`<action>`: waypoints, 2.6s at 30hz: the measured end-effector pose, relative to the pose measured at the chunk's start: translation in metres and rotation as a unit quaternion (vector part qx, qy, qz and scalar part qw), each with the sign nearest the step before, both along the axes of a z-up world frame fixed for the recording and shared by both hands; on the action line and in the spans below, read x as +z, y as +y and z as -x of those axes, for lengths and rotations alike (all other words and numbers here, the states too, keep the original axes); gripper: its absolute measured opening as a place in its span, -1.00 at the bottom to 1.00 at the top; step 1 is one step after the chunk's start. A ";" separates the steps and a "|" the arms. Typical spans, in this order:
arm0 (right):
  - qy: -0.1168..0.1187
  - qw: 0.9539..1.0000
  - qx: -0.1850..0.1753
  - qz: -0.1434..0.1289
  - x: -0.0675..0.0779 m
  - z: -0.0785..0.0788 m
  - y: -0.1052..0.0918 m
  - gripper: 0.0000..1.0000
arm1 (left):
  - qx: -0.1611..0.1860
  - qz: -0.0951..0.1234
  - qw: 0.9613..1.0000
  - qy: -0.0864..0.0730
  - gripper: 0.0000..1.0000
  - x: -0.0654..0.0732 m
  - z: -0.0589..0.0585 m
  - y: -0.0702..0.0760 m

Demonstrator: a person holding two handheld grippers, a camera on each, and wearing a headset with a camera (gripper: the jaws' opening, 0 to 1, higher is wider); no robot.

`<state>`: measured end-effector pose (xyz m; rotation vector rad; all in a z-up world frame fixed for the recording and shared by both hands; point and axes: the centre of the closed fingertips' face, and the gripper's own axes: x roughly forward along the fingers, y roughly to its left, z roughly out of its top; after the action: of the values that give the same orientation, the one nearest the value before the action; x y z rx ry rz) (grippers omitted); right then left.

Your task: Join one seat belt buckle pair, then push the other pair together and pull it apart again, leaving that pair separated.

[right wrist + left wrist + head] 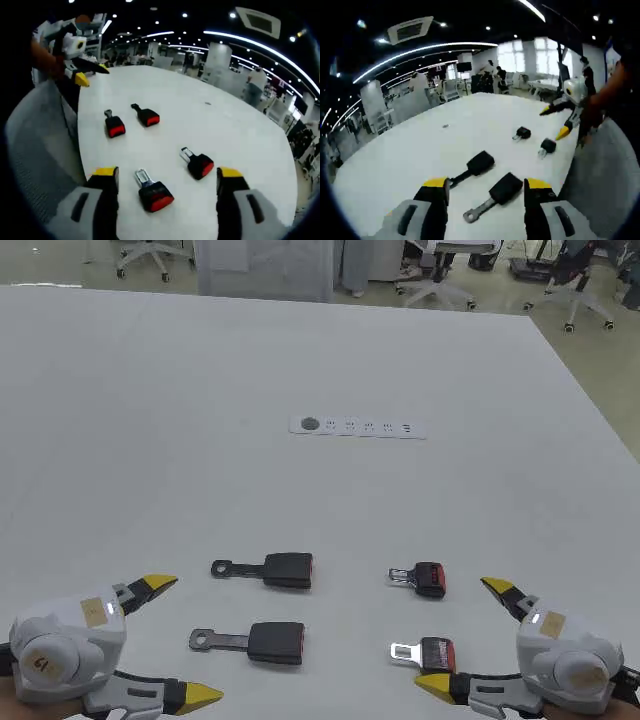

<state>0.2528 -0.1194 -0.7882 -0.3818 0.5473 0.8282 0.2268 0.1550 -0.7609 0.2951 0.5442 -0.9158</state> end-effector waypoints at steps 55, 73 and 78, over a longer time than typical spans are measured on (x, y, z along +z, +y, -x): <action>0.015 1.000 0.008 0.009 -0.010 0.007 -0.002 0.97 | 0.007 0.007 1.000 0.002 0.82 0.006 -0.001 -0.007; 0.018 1.000 0.009 0.003 -0.011 0.007 -0.001 0.95 | 0.010 0.009 1.000 0.005 0.82 0.008 -0.004 -0.011; 0.020 1.000 0.011 0.003 -0.012 0.006 -0.003 0.94 | 0.008 0.008 1.000 0.005 0.82 0.007 -0.004 -0.012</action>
<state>0.2467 -0.1220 -0.7998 -0.3786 0.5829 0.8576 0.2311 0.1434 -0.7541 0.2723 0.5485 -0.9069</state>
